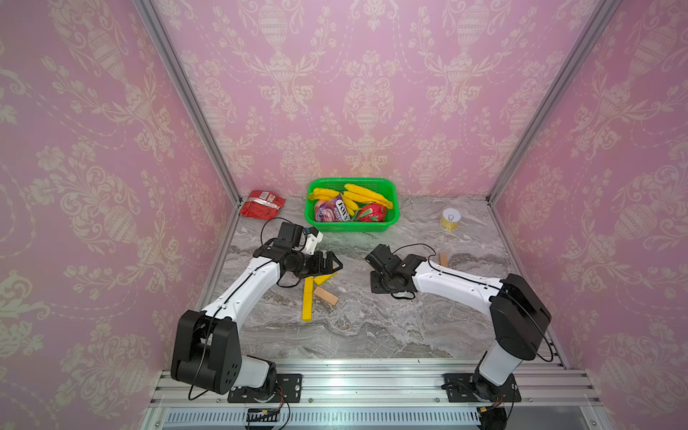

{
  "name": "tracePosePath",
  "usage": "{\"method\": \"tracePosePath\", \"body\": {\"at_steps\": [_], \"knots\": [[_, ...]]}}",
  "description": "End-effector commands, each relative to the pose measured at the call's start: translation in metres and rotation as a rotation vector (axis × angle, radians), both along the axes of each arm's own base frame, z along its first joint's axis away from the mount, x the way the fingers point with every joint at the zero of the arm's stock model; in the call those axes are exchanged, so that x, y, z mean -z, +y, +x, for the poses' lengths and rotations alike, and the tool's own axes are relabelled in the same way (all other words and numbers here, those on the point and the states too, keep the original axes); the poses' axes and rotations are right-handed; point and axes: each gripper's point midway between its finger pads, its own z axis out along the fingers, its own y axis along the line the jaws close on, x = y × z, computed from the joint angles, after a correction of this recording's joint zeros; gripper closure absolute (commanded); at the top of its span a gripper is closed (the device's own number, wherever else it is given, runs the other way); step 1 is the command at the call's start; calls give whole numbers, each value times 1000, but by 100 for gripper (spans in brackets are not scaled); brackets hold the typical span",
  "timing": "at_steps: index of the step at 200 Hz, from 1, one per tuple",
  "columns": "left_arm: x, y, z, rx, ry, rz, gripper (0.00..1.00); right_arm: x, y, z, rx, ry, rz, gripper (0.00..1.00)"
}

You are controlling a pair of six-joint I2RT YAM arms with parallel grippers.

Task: Assemble the letter k with building blocks
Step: Assemble the building block at the center of the board.

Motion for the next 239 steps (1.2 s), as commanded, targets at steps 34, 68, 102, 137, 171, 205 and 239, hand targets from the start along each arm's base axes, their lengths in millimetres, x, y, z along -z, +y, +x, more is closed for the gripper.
{"method": "tracePosePath", "body": {"at_steps": [34, 68, 102, 137, 171, 205, 239], "knots": [[3, 14, -1, -55, 44, 73, 1, 30, 8, 4, 72, 15, -17, 73], [0, 16, -2, -74, 43, 73, 1, 42, 11, 5, 92, 36, -20, 73], [0, 19, -4, -85, 48, 85, 1, 48, 13, 6, 97, 56, -37, 72], [-2, 20, -5, -87, 40, 88, 1, 50, 16, 8, 87, 72, -59, 73], [-6, 26, -8, -96, 12, 120, 1, 53, 11, 8, 92, 71, -87, 72], [-5, 29, -8, -99, 11, 132, 1, 61, 5, 2, 93, 103, -123, 72], [-5, 28, -7, -97, 13, 127, 1, 63, -1, -2, 96, 109, -132, 72]]}}
